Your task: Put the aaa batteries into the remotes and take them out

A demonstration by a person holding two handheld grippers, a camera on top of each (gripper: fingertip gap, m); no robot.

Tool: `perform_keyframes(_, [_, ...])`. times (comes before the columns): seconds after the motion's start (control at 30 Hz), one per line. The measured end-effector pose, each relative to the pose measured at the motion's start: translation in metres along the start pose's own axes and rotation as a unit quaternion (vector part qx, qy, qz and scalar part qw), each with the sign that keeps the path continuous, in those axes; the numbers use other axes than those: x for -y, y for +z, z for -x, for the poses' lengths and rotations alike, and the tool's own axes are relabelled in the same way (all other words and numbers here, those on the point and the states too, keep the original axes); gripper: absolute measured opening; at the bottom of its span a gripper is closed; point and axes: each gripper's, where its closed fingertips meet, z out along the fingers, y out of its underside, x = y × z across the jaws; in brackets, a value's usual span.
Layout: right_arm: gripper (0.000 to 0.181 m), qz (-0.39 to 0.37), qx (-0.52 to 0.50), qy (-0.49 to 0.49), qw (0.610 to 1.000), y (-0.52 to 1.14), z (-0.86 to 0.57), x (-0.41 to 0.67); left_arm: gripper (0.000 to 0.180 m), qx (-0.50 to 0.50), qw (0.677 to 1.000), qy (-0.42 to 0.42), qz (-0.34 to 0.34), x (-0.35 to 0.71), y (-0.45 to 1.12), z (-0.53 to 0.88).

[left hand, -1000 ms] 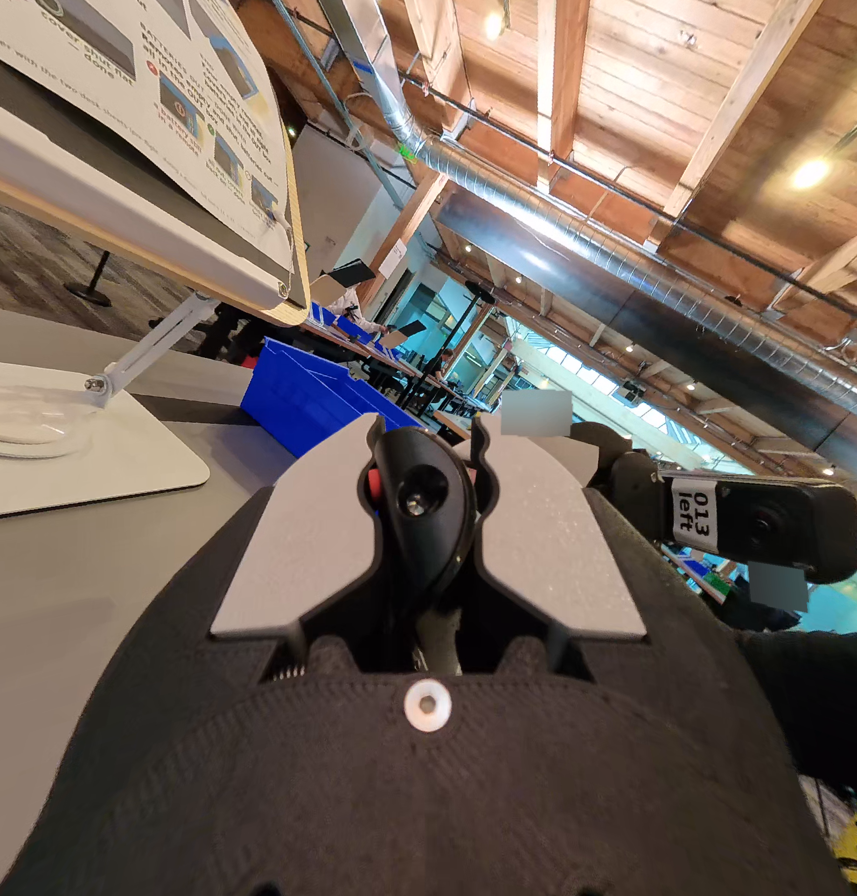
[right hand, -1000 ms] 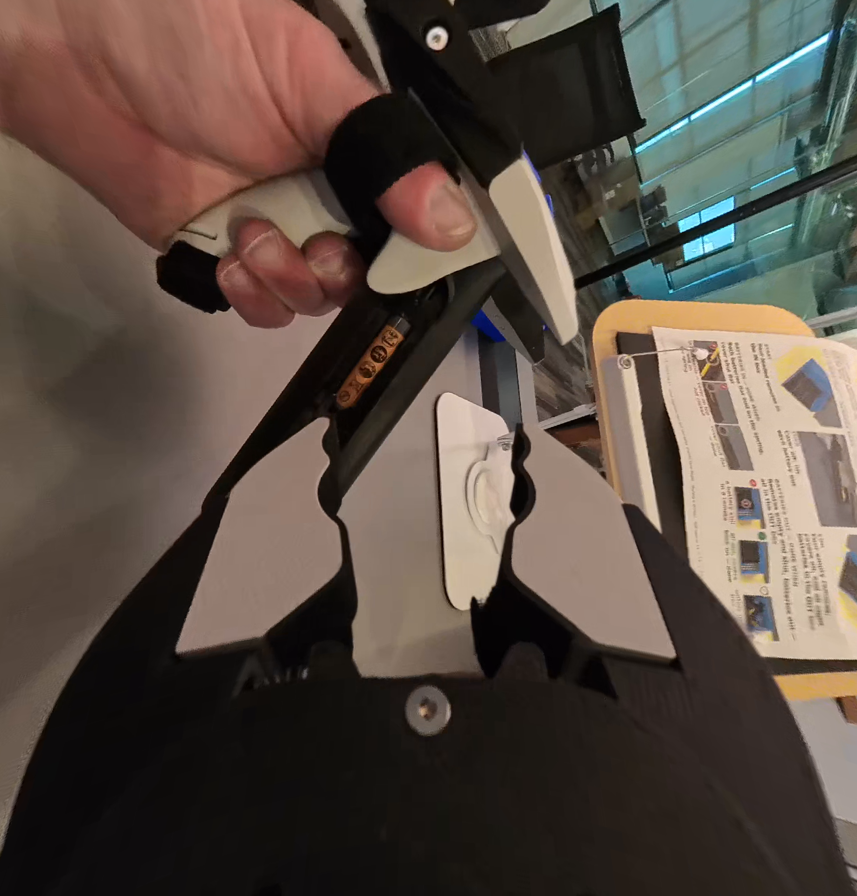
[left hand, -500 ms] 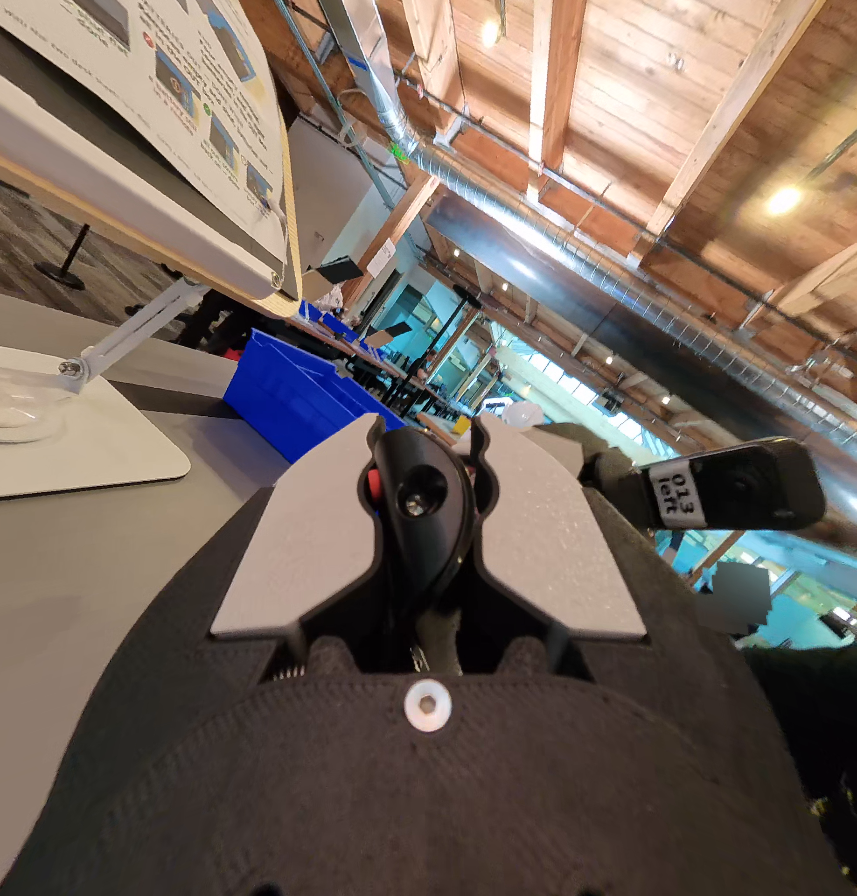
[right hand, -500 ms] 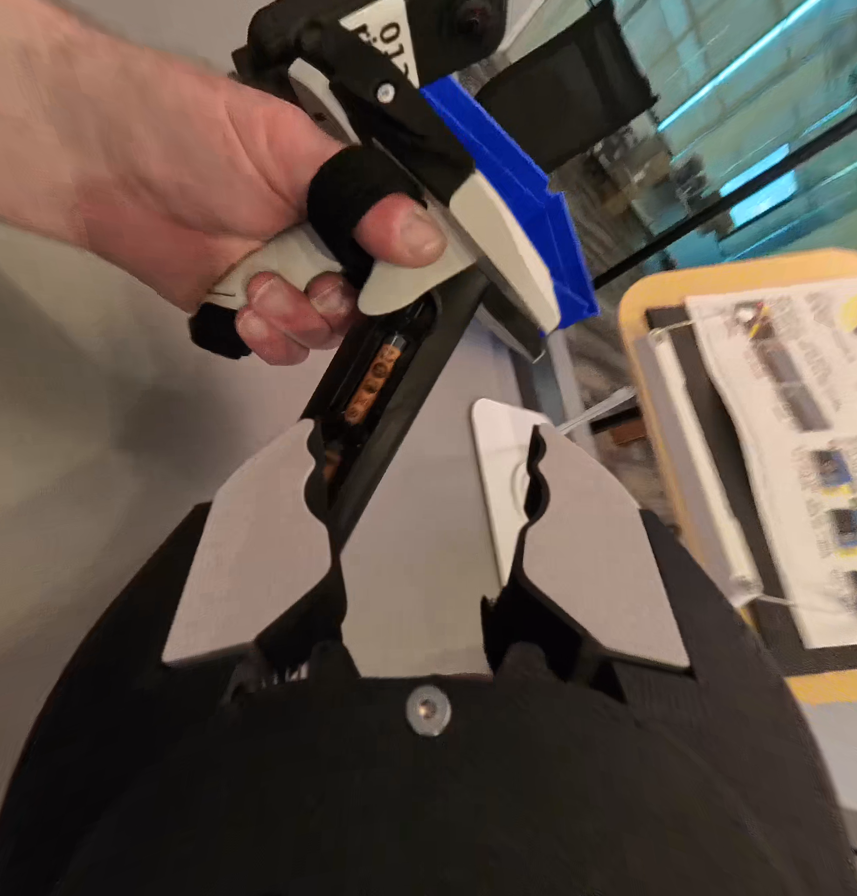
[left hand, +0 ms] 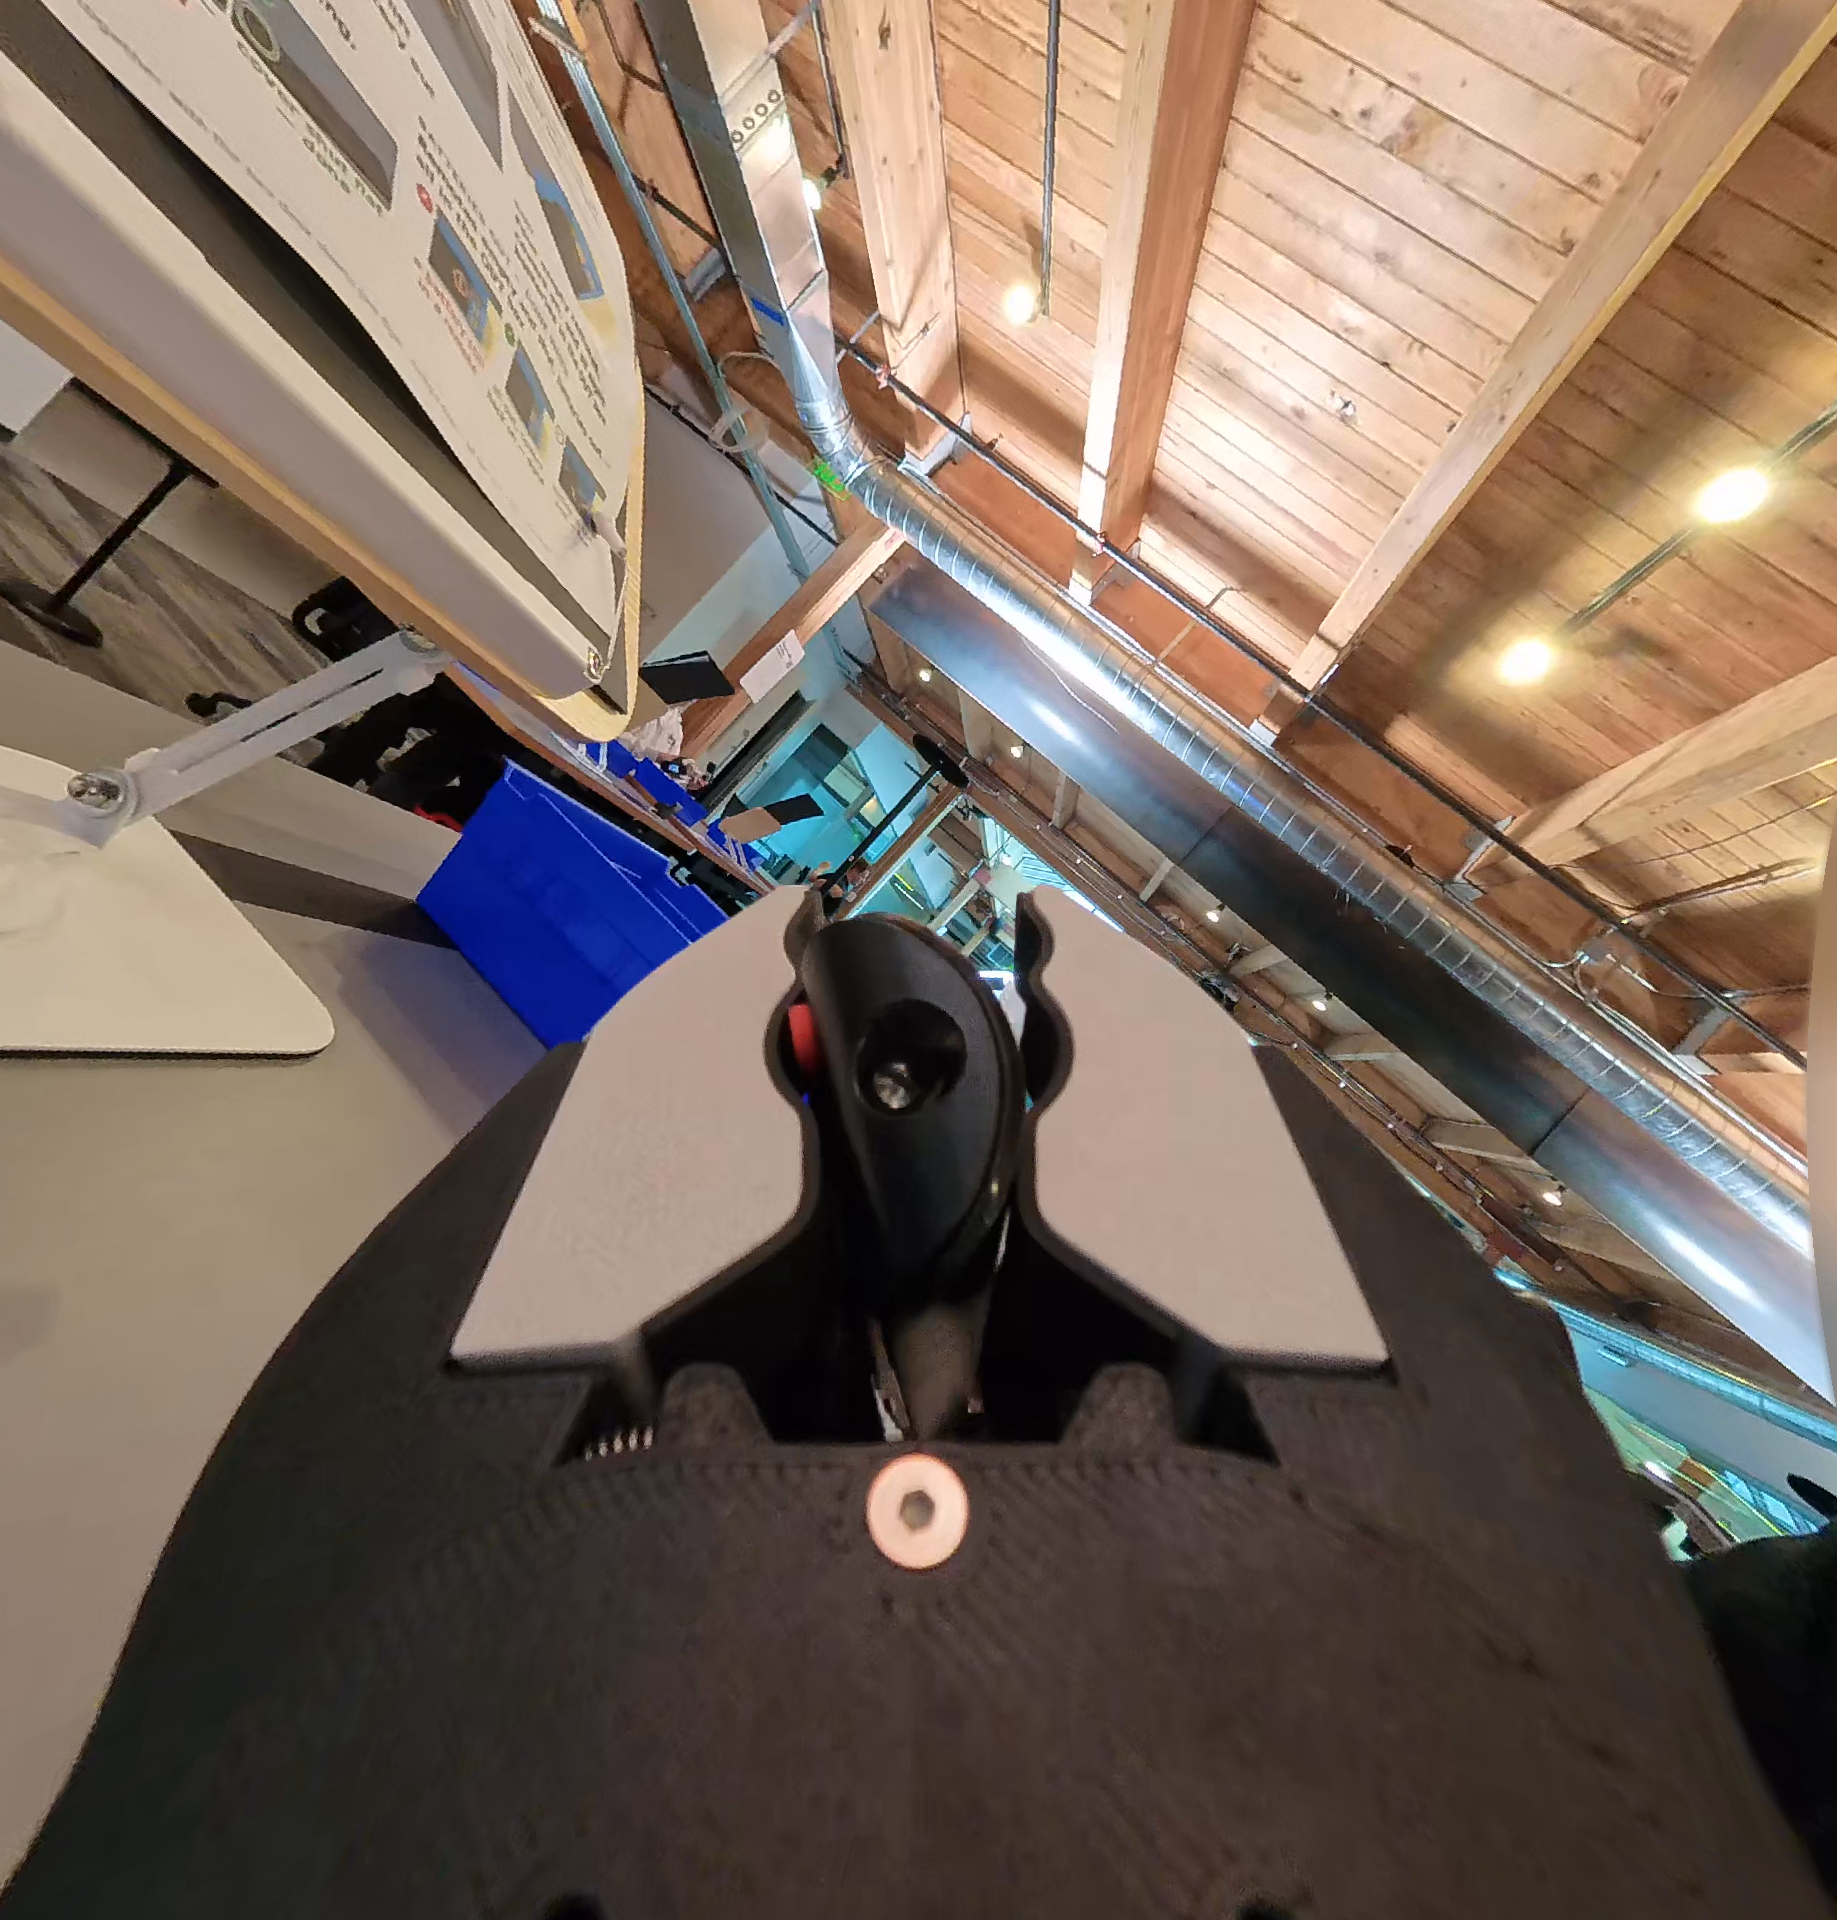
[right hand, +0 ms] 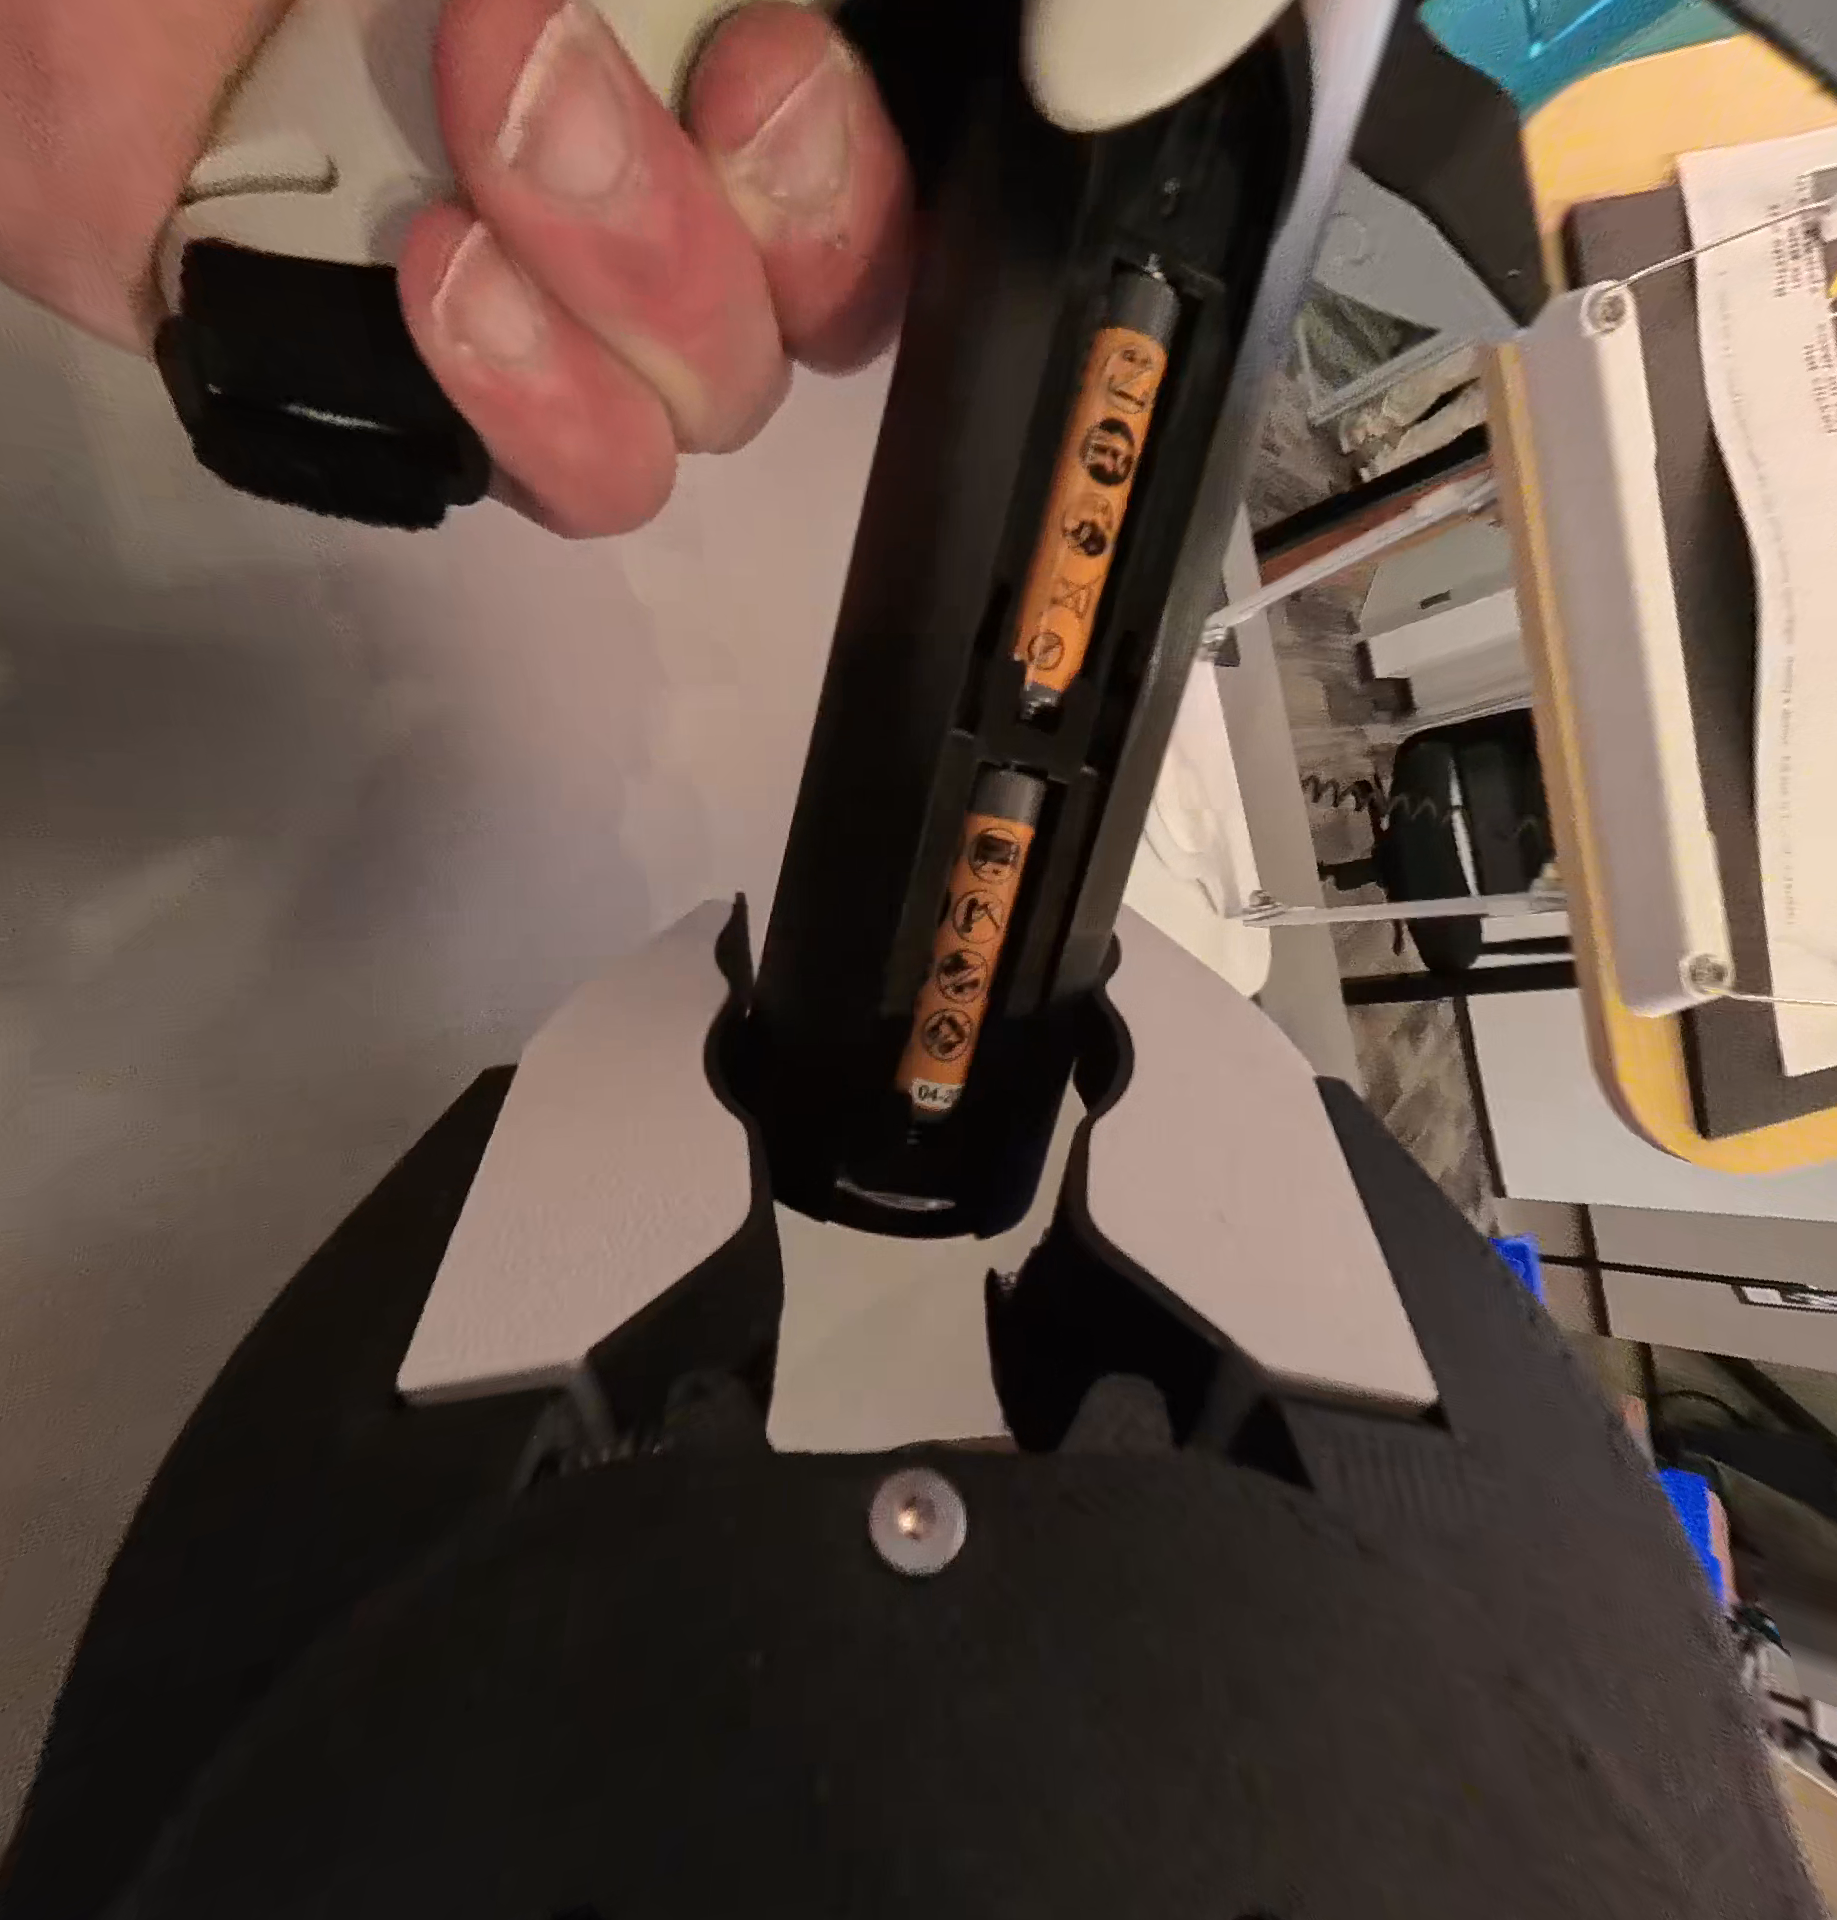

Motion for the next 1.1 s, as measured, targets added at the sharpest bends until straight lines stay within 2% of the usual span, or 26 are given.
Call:
perform_keyframes(0.13, [0.058, -0.017, -0.021, -0.020, 0.999, -0.006, -0.010, 0.004, 0.036, -0.011, 1.000, -0.013, -0.009, 0.003, -0.001, -0.002])
perform_keyframes(0.3, [0.045, -0.011, -0.199, -0.162, 0.966, -0.012, -0.034, 0.010, 0.034, 0.012, 0.996, -0.084, -0.029, 0.005, -0.005, 0.012])
perform_keyframes(0.47, [0.038, -0.028, -0.206, -0.186, 0.960, -0.011, -0.041, 0.007, 0.036, 0.015, 0.992, -0.117, -0.035, 0.001, -0.006, 0.020])
perform_keyframes(0.7, [0.020, -0.052, -0.188, -0.144, 0.970, -0.022, -0.054, 0.006, 0.059, 0.003, 0.997, -0.082, -0.012, -0.003, 0.002, 0.010])
perform_keyframes(0.9, [0.020, -0.074, -0.167, -0.103, 0.978, -0.028, -0.058, 0.002, 0.066, -0.034, 0.999, -0.036, 0.009, -0.006, 0.009, -0.009])
perform_keyframes(1.0, [0.020, -0.102, -0.126, -0.064, 0.985, -0.033, -0.058, 0.002, 0.068, -0.060, 0.998, 0.014, 0.022, -0.007, 0.011, -0.022])
perform_keyframes(1.1, [0.020, -0.106, -0.118, -0.081, 0.984, -0.043, -0.065, -0.006, 0.067, -0.052, 0.989, 0.125, 0.061, -0.007, 0.008, -0.028])
